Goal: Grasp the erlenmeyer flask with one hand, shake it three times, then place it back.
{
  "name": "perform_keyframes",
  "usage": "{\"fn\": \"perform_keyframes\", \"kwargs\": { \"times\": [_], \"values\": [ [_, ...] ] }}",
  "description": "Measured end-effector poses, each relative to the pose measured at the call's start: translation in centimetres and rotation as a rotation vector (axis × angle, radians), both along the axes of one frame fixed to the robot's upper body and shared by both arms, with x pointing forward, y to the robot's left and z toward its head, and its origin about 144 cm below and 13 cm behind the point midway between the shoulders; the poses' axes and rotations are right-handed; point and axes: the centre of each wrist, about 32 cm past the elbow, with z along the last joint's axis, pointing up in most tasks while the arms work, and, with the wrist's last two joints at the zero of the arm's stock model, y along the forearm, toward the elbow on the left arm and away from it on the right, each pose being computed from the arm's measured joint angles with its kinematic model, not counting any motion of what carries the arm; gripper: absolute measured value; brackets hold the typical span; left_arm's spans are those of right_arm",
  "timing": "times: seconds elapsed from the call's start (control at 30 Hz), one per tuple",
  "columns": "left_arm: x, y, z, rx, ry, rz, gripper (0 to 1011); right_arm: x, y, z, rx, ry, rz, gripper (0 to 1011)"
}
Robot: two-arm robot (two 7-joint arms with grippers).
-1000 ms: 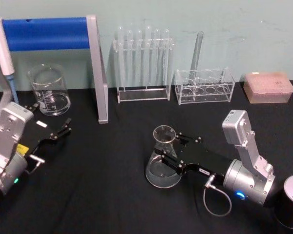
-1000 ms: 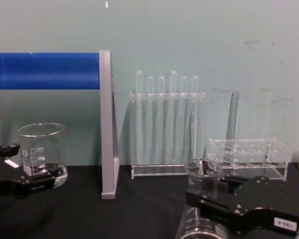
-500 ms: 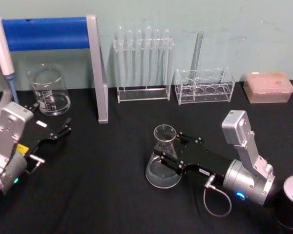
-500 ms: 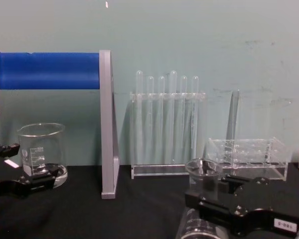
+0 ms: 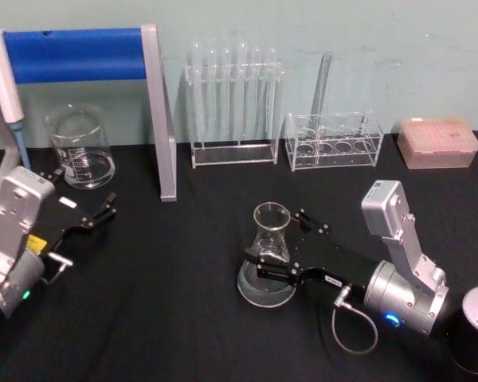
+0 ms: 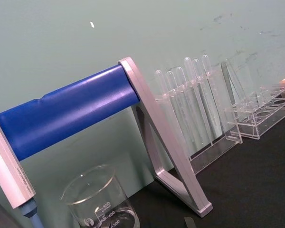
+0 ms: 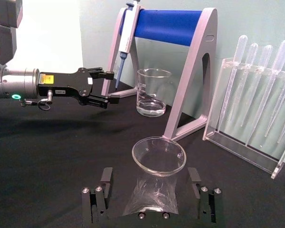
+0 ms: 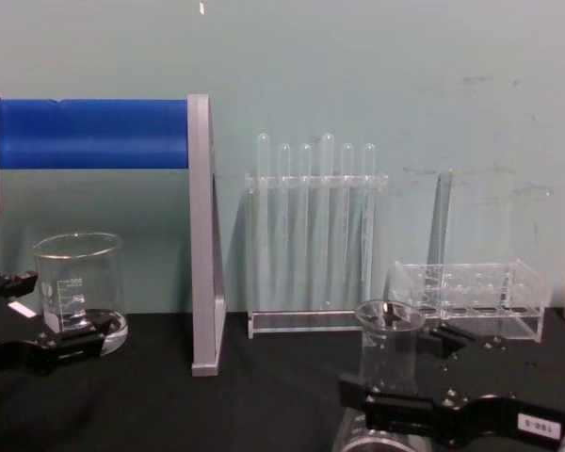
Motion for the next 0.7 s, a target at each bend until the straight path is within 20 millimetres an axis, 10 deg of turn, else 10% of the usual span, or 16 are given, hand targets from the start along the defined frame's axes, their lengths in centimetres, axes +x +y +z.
{"fn": "perform_keyframes", "kwargs": {
  "times": [0.7],
  "values": [
    [0.00, 0.00, 0.00, 0.000, 0.000, 0.000, 1001, 0.00, 0.00, 0.01, 0.001, -0.001, 0.000, 1000]
  ]
}}
